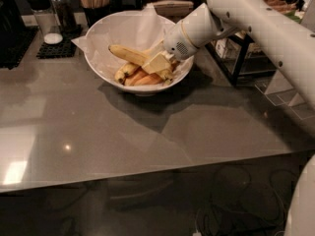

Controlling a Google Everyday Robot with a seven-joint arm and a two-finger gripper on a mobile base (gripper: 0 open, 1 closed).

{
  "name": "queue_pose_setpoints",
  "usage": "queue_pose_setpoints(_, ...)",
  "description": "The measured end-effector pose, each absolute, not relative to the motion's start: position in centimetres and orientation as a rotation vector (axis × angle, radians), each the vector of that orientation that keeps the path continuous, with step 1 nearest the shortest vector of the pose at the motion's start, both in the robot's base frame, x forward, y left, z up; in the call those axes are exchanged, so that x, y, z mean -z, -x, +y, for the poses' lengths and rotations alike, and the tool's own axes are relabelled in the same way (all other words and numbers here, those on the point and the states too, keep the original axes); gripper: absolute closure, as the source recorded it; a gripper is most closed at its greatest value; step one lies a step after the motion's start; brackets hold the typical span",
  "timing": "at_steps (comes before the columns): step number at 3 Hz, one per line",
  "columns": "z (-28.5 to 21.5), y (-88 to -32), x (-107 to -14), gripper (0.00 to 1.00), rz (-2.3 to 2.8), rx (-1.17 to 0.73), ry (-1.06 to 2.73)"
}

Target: Pick banana from white bowl

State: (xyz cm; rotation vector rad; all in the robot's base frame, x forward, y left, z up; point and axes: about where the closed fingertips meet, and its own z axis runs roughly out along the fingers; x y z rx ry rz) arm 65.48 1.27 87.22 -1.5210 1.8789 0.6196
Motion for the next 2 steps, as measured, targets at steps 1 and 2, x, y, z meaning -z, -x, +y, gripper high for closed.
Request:
queue_pose_setpoints(1, 1.0, -65.0, -88.1, 1.00, 1.866, -0.628, 1.505)
queue_pose_setpoints(2, 0.7, -64.0, -92.4, 1.00, 1.811, -0.560, 1.564)
